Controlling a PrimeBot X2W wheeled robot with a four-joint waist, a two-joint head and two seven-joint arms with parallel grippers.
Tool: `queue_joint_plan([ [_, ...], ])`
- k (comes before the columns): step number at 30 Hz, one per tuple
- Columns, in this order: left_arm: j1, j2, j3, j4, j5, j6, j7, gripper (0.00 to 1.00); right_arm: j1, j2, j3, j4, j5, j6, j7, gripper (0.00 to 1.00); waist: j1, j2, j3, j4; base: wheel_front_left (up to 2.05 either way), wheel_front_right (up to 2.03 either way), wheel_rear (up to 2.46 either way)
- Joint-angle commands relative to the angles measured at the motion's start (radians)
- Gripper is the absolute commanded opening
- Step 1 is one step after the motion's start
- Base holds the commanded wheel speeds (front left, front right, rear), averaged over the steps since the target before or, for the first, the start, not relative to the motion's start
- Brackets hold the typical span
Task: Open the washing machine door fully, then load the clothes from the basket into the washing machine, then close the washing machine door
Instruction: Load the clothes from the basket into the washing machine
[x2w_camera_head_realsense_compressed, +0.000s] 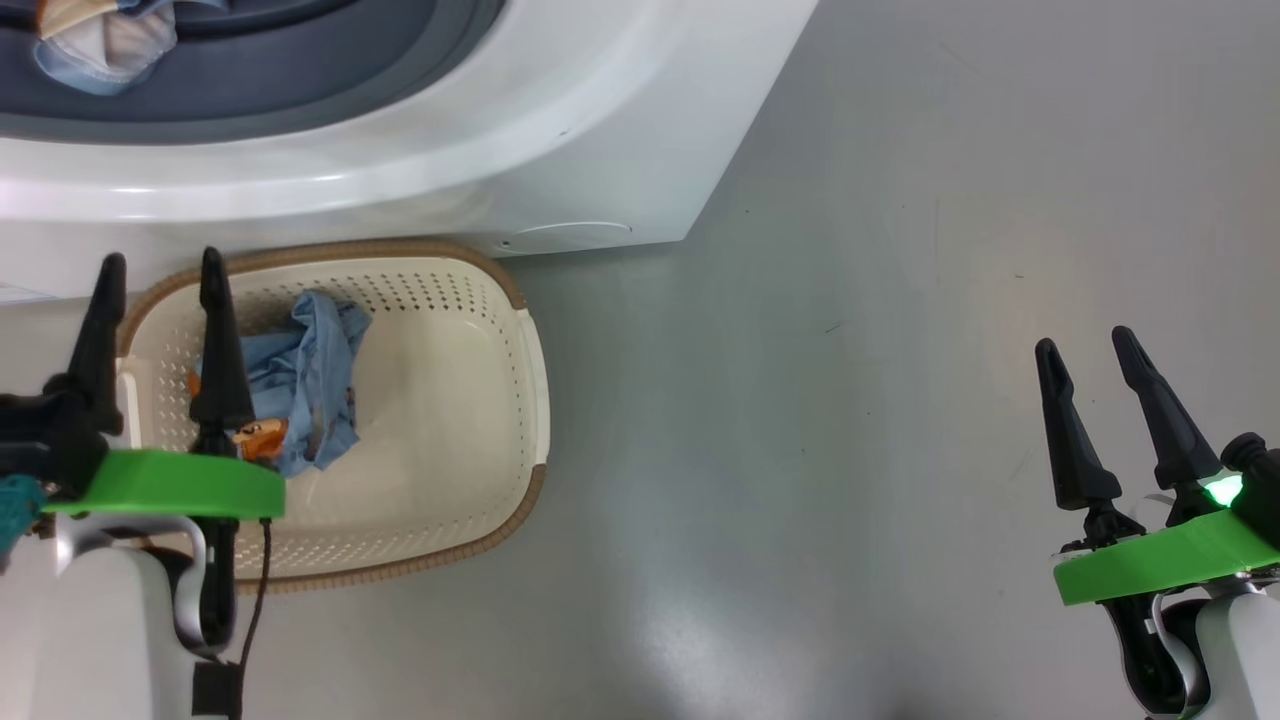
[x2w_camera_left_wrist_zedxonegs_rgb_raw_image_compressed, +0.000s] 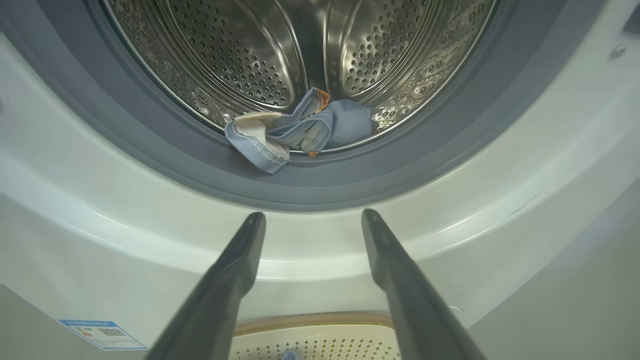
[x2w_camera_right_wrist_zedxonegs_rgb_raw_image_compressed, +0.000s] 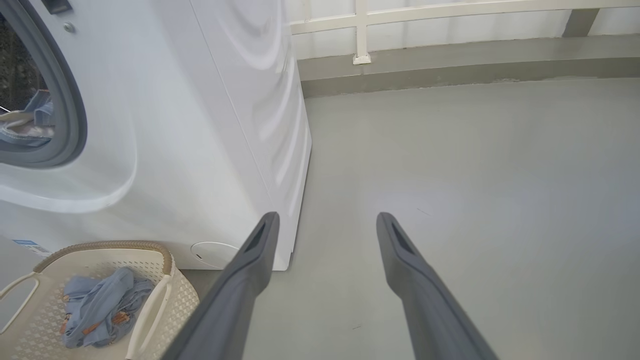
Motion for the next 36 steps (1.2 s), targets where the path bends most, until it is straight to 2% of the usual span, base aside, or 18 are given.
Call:
queue_joint_plan([
  [1, 0.024, 0.019, 0.02, -0.031, -0.007, 0.008, -0.005, 1.0, 0.039, -0.014, 0.016, -0.025, -0.005, 0.003, -0.012, 1.0, 0.0001, -0.0001, 0.0, 0.002, 0.0, 0.0, 0.0],
  [9, 0.024, 0.019, -0.007, -0.033, -0.009, 0.025, -0.005, 1.0, 0.038, -0.014, 0.025, -0.022, -0.004, 0.003, -0.012, 1.0, 0.0001, -0.0001, -0.005, 0.005, 0.0, 0.0, 0.0],
  [19, -0.109, 0.03, -0.018, 0.058, 0.034, 0.016, -0.005, 1.0, 0.035, -0.015, 0.038, -0.02, -0.003, 0.003, -0.012, 1.0, 0.0001, -0.0001, -0.005, 0.007, 0.0, 0.0, 0.0],
  [36, -0.481, 0.101, -0.076, 0.449, 0.089, 0.035, -0.001, 1.0, 0.018, -0.007, 0.054, -0.019, 0.0, 0.003, -0.012, 1.0, 0.0001, -0.0001, 0.006, 0.002, 0.0, 0.0, 0.0],
])
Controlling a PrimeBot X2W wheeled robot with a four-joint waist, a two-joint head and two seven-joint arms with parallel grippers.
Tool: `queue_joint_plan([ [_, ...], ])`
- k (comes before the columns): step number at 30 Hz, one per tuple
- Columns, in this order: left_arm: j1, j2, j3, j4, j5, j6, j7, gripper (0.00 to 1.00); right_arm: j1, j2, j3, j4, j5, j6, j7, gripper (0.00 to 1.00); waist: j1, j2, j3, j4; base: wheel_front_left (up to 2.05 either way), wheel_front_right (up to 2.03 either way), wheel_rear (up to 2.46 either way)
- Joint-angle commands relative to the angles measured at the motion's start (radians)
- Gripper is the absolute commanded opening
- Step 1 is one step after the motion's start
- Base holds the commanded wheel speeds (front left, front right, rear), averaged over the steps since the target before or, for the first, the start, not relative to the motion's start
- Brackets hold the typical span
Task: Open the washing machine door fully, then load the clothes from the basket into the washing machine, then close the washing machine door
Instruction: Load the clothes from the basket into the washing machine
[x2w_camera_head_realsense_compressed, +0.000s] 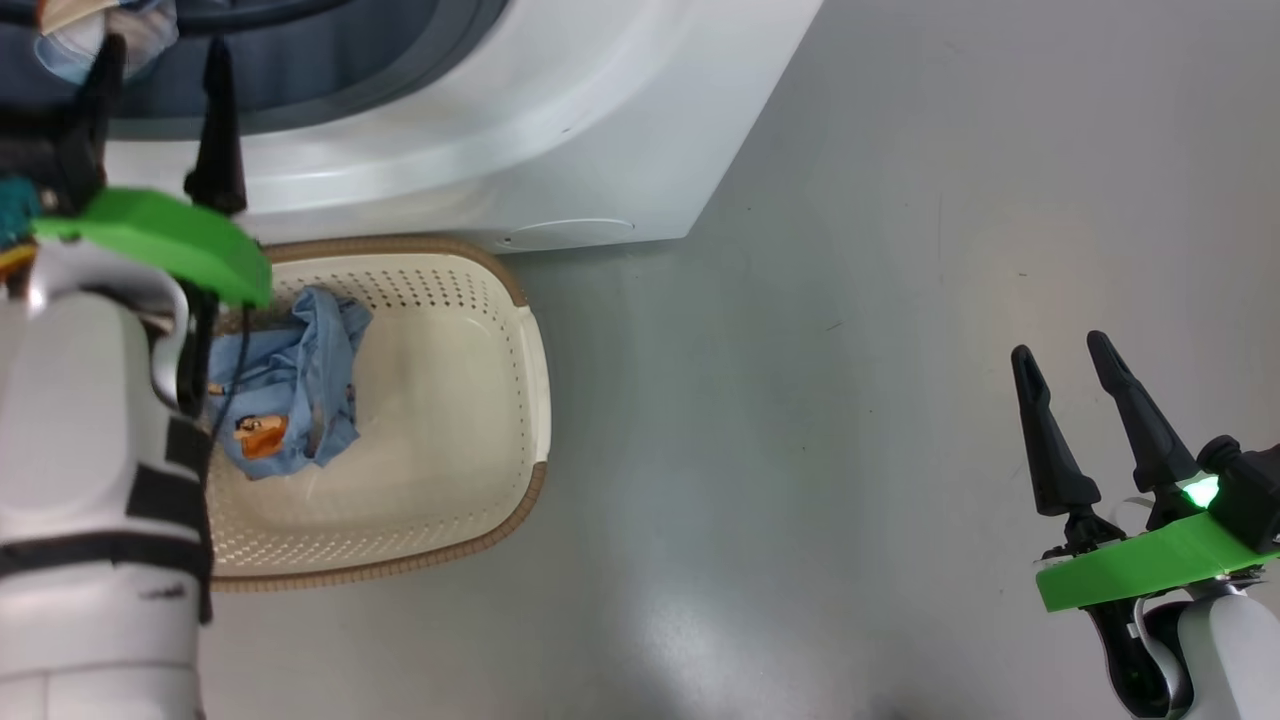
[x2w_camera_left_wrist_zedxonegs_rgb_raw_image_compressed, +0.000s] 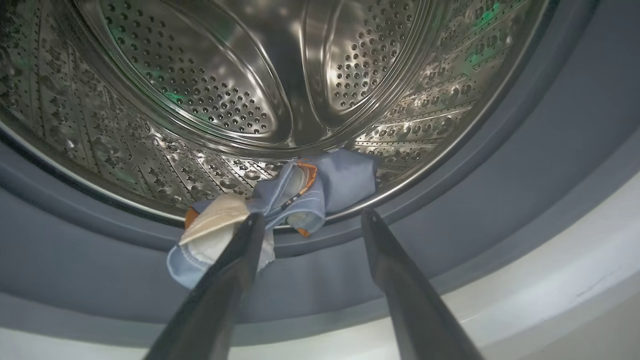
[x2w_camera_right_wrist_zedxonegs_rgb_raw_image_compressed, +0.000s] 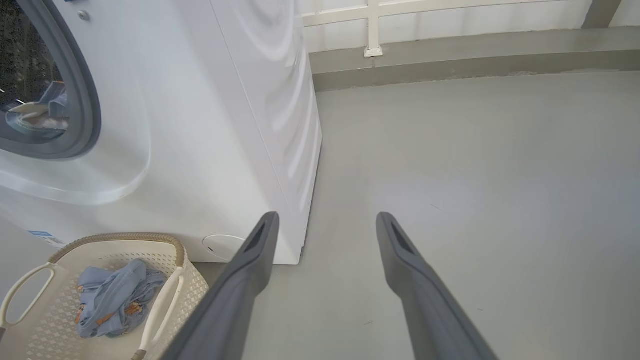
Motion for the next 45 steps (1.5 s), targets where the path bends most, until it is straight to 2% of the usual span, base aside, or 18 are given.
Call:
queue_joint_plan([
  [1, -0.026, 0.05, 0.013, -0.001, 0.017, 0.011, -0.002, 1.0, 0.018, -0.008, 0.022, -0.021, 0.0, 0.003, -0.012, 1.0, 0.0, 0.0, 0.003, -0.002, 0.0, 0.0, 0.0],
  [19, -0.321, 0.147, -0.077, 0.377, 0.102, 0.07, -0.004, 1.0, -0.015, 0.006, 0.03, -0.023, 0.008, 0.003, -0.012, 1.0, 0.0, 0.0, 0.053, -0.051, 0.0, 0.0, 0.0],
  [26, -0.37, 0.168, -0.119, 0.46, 0.133, 0.097, -0.005, 1.0, -0.024, 0.01, 0.034, -0.022, 0.01, 0.003, -0.012, 1.0, 0.0, 0.0, 0.061, -0.062, 0.0, 0.0, 0.0],
  [27, -0.378, 0.17, -0.125, 0.468, 0.137, 0.101, -0.005, 0.94, -0.026, 0.011, 0.036, -0.022, 0.01, 0.003, -0.012, 1.0, 0.0, 0.0, 0.063, -0.064, 0.0, 0.0, 0.0],
  [28, -0.386, 0.171, -0.128, 0.476, 0.138, 0.103, -0.005, 0.79, -0.028, 0.011, 0.038, -0.022, 0.01, 0.003, -0.012, 1.0, 0.0, 0.0, 0.064, -0.065, 0.0, 0.0, 0.0],
  [29, -0.392, 0.173, -0.133, 0.483, 0.141, 0.104, -0.005, 0.46, -0.029, 0.012, 0.039, -0.022, 0.011, 0.003, -0.012, 1.0, 0.0, 0.0, 0.066, -0.067, 0.0, 0.0, 0.0],
  [31, -0.403, 0.176, -0.143, 0.493, 0.145, 0.109, -0.006, 0.31, -0.033, 0.013, 0.042, -0.023, 0.011, 0.003, -0.012, 1.0, 0.0, 0.0, 0.067, -0.07, 0.0, 0.0, 0.0],
  [34, -0.413, 0.183, -0.15, 0.506, 0.144, 0.112, -0.006, 0.03, -0.035, 0.017, 0.047, -0.023, 0.012, 0.003, -0.012, 1.0, 0.0, 0.0, 0.067, -0.078, 0.0, 0.0, 0.0],
  [35, -0.417, 0.186, -0.153, 0.509, 0.143, 0.112, -0.006, 0.0, -0.035, 0.018, 0.048, -0.022, 0.012, 0.003, -0.012, 1.0, 0.0, 0.0, 0.067, -0.081, 0.0, 0.0, 0.0],
  [45, -0.436, 0.188, -0.122, 0.388, 0.073, 0.102, -0.006, 0.0, -0.044, 0.028, 0.063, -0.016, 0.018, 0.003, -0.012, 1.0, 0.0, 0.0, 0.073, -0.116, 0.0, 0.0, 0.0],
])
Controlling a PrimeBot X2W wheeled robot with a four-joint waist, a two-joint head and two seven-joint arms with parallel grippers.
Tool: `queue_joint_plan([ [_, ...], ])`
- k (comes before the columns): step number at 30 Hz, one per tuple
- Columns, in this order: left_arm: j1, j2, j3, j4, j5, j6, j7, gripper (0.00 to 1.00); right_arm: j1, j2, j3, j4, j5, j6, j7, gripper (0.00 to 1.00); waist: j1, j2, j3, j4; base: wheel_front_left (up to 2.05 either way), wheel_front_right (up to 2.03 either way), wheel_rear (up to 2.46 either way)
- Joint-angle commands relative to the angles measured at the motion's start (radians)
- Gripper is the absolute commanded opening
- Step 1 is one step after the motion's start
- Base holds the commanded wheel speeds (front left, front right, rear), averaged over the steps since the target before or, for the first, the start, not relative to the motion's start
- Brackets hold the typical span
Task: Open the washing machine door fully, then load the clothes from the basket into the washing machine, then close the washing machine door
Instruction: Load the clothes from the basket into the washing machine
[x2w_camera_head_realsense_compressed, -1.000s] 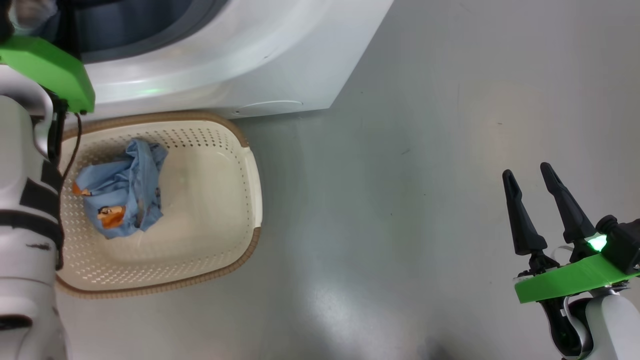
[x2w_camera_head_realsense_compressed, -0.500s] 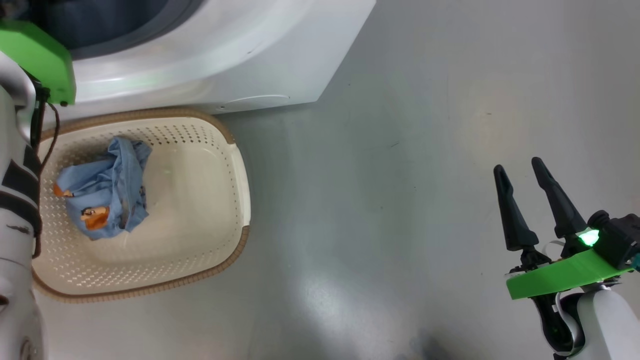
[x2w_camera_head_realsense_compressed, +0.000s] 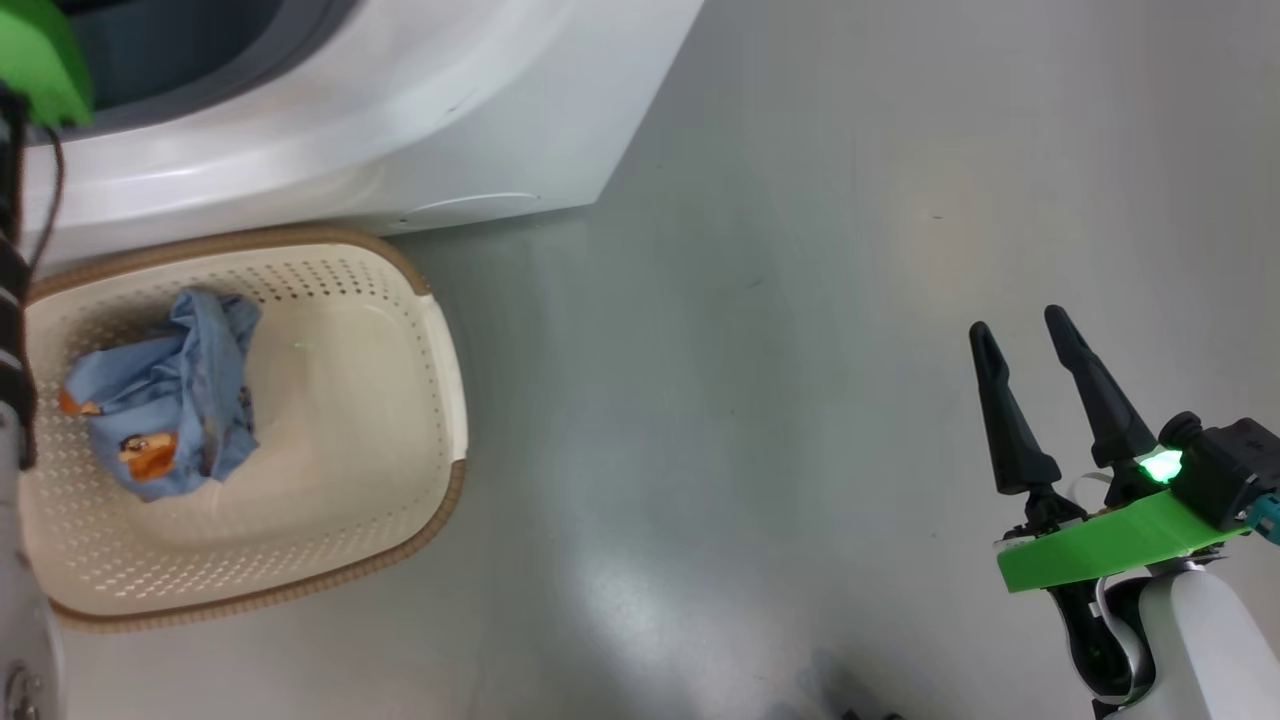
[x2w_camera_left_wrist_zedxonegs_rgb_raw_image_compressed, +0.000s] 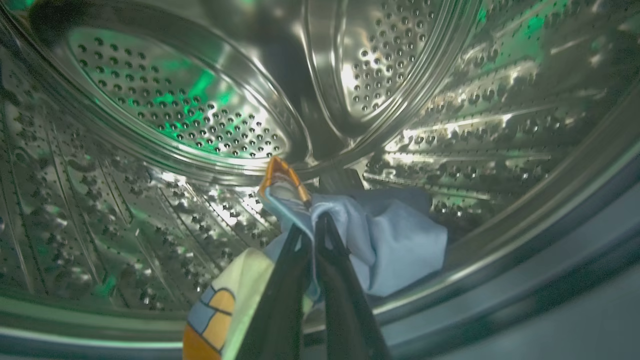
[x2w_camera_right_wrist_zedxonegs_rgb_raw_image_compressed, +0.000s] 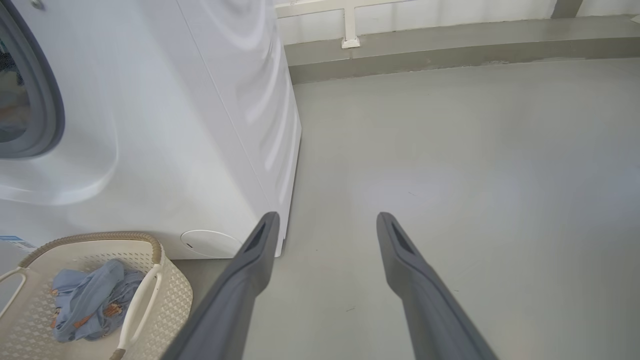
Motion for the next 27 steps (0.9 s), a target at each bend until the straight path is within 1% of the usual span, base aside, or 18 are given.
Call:
queue_joint_plan([
  [1, -0.022, 0.046, 0.009, -0.034, -0.004, -0.002, -0.006, 0.0, 0.002, -0.005, 0.026, -0.017, 0.014, 0.003, -0.012, 1.0, 0.0, 0.0, 0.003, -0.01, 0.0, 0.0, 0.0],
  [4, -0.028, 0.048, 0.015, -0.103, -0.024, -0.008, -0.006, 0.0, -0.002, -0.002, 0.031, -0.016, 0.016, 0.003, -0.012, 1.0, 0.0, 0.0, 0.008, -0.023, 0.0, 0.0, 0.0],
  [8, -0.018, 0.044, 0.041, -0.213, -0.073, -0.029, -0.006, 0.0, -0.005, 0.004, 0.035, -0.014, 0.018, 0.003, -0.012, 1.0, 0.0, 0.0, 0.015, -0.039, 0.0, 0.0, 0.0],
  [11, 0.005, 0.045, 0.033, -0.215, -0.076, -0.042, -0.006, 0.0, -0.003, 0.008, 0.037, -0.012, 0.019, 0.003, -0.012, 1.0, 0.0, 0.0, 0.014, -0.047, 0.0, 0.0, 0.0],
  [15, 0.026, 0.048, 0.034, -0.144, -0.085, -0.04, -0.006, 0.0, 0.001, 0.011, 0.042, -0.009, 0.019, 0.003, -0.012, 1.0, 0.0, 0.0, 0.009, -0.054, 0.0, 0.0, 0.0],
  [16, 0.025, 0.048, 0.035, -0.124, -0.088, -0.039, -0.006, 0.11, 0.001, 0.011, 0.043, -0.009, 0.02, 0.003, -0.012, 1.0, 0.0, 0.0, 0.009, -0.054, 0.0, 0.0, 0.0],
  [17, 0.021, 0.049, 0.033, -0.116, -0.087, -0.039, -0.006, 0.36, 0.001, 0.01, 0.043, -0.009, 0.02, 0.003, -0.012, 1.0, 0.0, 0.0, 0.009, -0.054, 0.0, 0.0, 0.0],
  [18, 0.018, 0.05, 0.033, -0.108, -0.089, -0.037, -0.006, 0.48, 0.0, 0.01, 0.042, -0.009, 0.02, 0.003, -0.012, 1.0, 0.0, 0.0, 0.009, -0.054, 0.0, 0.0, 0.0],
  [19, 0.015, 0.049, 0.033, -0.1, -0.092, -0.036, -0.006, 1.0, 0.0, 0.009, 0.041, -0.009, 0.021, 0.003, -0.012, 1.0, 0.0, 0.0, 0.008, -0.052, 0.0, 0.0, 0.0],
  [22, 0.008, 0.045, 0.038, -0.096, -0.102, -0.032, -0.006, 1.0, -0.001, 0.006, 0.036, -0.008, 0.021, 0.003, -0.012, 1.0, 0.0, 0.0, 0.006, -0.046, 0.0, 0.0, 0.0],
  [27, 0.016, 0.03, 0.035, -0.107, -0.112, -0.037, -0.006, 1.0, -0.002, 0.004, 0.035, -0.005, 0.017, 0.003, -0.012, 1.0, 0.0, 0.0, -0.004, -0.031, 0.0, 0.0, 0.0],
])
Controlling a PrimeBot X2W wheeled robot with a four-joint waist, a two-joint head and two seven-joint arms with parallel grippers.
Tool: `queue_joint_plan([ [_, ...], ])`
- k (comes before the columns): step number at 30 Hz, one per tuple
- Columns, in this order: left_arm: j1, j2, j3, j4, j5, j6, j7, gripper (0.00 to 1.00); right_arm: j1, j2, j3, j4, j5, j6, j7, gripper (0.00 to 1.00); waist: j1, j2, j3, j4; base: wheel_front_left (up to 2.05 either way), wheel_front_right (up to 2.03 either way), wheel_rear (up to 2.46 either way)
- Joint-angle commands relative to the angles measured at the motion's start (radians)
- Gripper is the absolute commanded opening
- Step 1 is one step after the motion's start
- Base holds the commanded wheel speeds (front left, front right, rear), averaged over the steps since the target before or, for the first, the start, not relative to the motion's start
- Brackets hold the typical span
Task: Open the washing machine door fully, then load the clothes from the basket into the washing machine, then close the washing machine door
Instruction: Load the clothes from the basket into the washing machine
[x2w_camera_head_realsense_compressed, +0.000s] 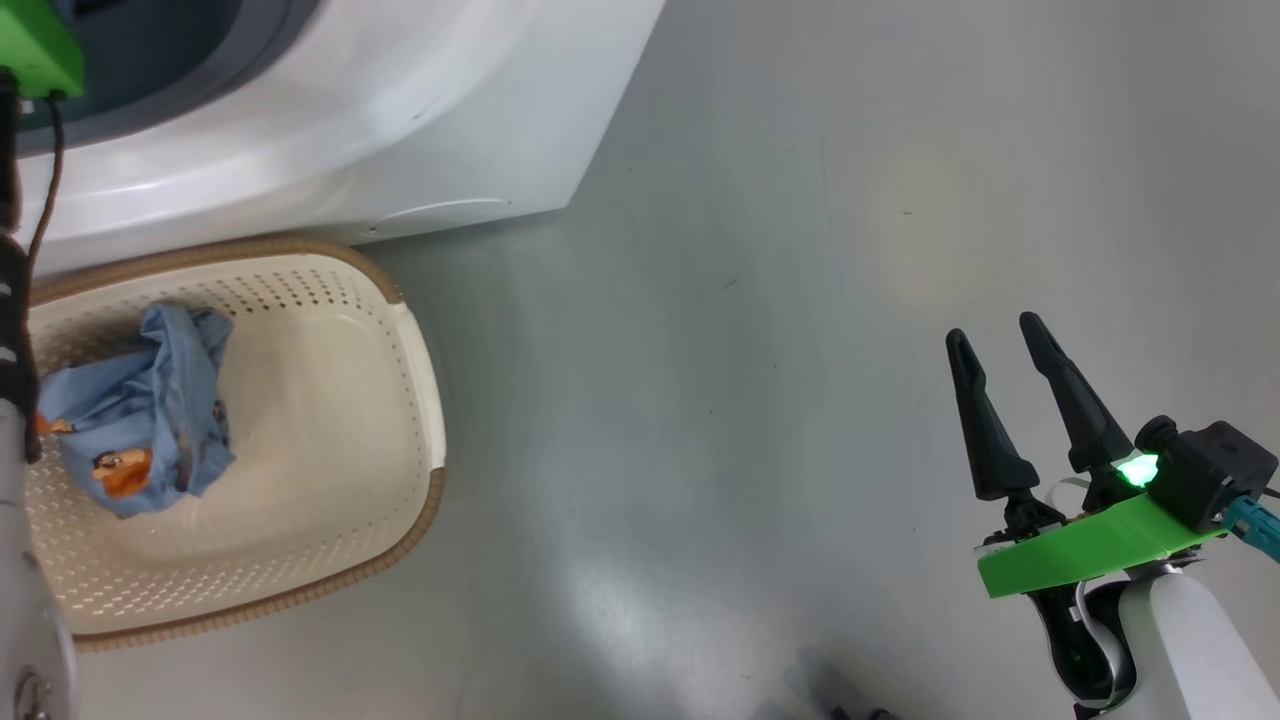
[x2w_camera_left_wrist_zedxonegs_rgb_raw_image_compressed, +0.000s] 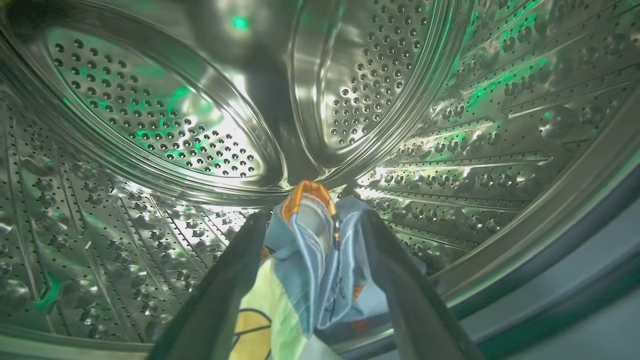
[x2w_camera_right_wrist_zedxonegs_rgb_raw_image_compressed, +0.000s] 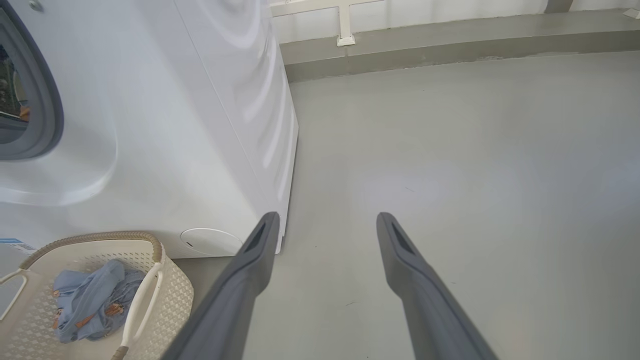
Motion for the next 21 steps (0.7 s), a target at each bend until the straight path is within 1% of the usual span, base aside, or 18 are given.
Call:
queue_joint_plan([
  [1, 0.004, 0.029, 0.006, -0.032, -0.012, 0.0, -0.005, 1.0, -0.001, -0.017, 0.014, -0.017, 0.016, 0.003, -0.012, 1.0, 0.0, 0.0, -0.006, 0.009, 0.0, 0.0, 0.0],
  [8, 0.074, 0.004, 0.022, -0.096, -0.039, -0.012, -0.005, 1.0, 0.007, -0.027, 0.002, -0.02, 0.012, 0.003, -0.012, 1.0, 0.0, 0.0, -0.024, 0.036, 0.0, 0.0, 0.0],
  [15, 0.167, -0.026, 0.052, -0.172, -0.061, -0.002, -0.005, 1.0, 0.022, -0.036, -0.01, -0.025, 0.007, 0.003, -0.012, 1.0, 0.0, 0.0, -0.042, 0.061, 0.0, 0.0, 0.0],
  [21, 0.281, -0.058, 0.08, -0.25, -0.069, 0.004, -0.005, 1.0, 0.042, -0.048, -0.022, -0.031, 0.001, 0.003, -0.012, 1.0, 0.0, 0.0, -0.066, 0.087, 0.0, 0.0, 0.0],
])
